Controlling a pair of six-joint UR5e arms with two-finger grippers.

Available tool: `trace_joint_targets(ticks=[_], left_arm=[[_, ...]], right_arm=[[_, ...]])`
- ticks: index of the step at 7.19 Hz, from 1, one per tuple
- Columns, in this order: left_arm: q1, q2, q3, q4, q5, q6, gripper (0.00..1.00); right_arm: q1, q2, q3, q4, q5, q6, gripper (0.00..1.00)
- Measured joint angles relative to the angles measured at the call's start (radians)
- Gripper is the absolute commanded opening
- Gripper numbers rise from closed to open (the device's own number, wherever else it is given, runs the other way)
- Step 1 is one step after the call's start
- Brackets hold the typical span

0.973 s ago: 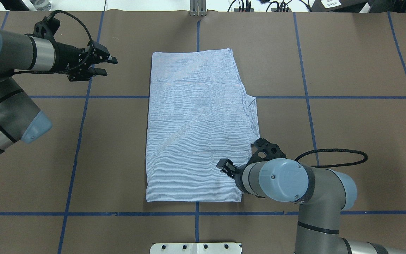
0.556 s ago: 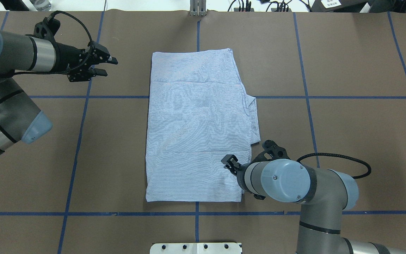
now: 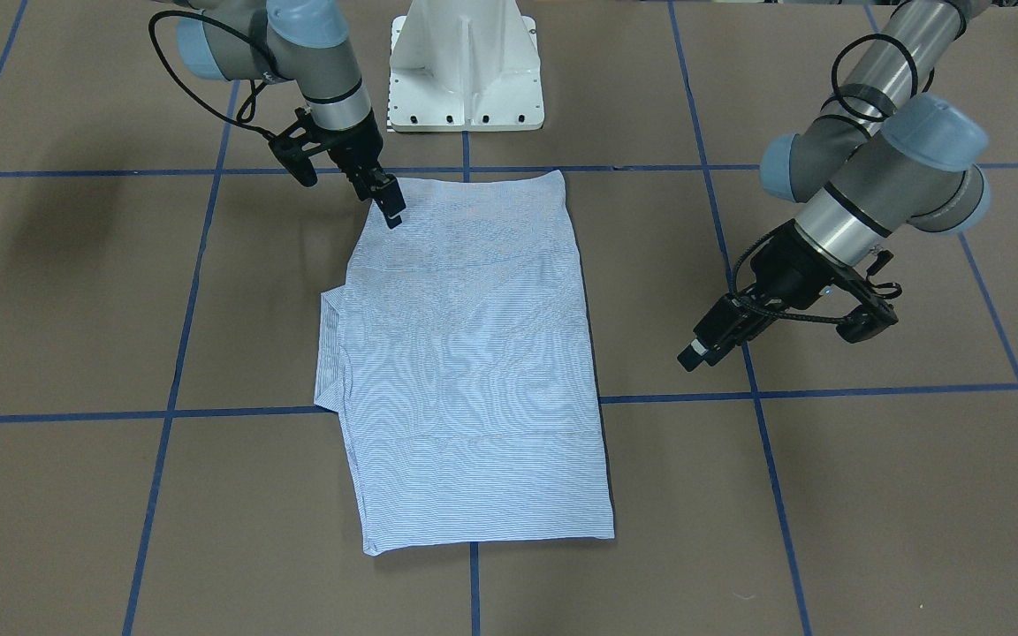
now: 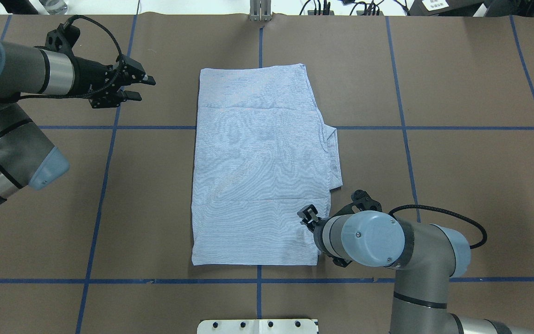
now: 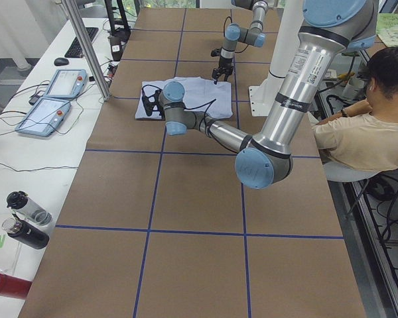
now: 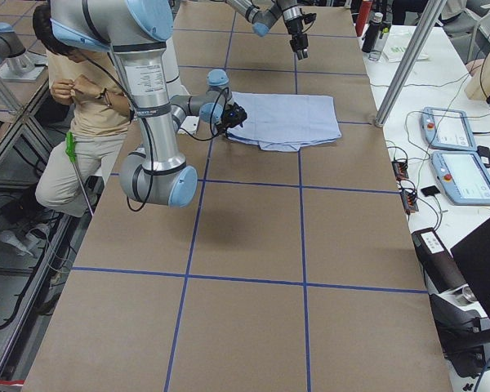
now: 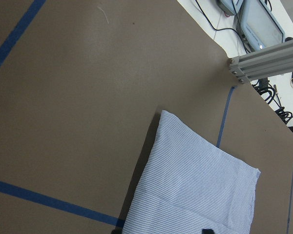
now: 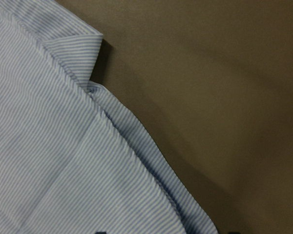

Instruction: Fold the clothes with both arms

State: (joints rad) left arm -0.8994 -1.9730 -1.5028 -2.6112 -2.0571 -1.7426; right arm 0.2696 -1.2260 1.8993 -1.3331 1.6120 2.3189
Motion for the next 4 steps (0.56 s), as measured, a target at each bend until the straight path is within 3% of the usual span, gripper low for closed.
trace_joint_targets(ticks=[4], left_arm=[[0.000, 0.000, 0.001, 0.000, 0.000, 0.000, 0.62]], right_arm=[[-0.008, -0.014, 0.008, -0.004, 0.012, 0.008, 0.87]])
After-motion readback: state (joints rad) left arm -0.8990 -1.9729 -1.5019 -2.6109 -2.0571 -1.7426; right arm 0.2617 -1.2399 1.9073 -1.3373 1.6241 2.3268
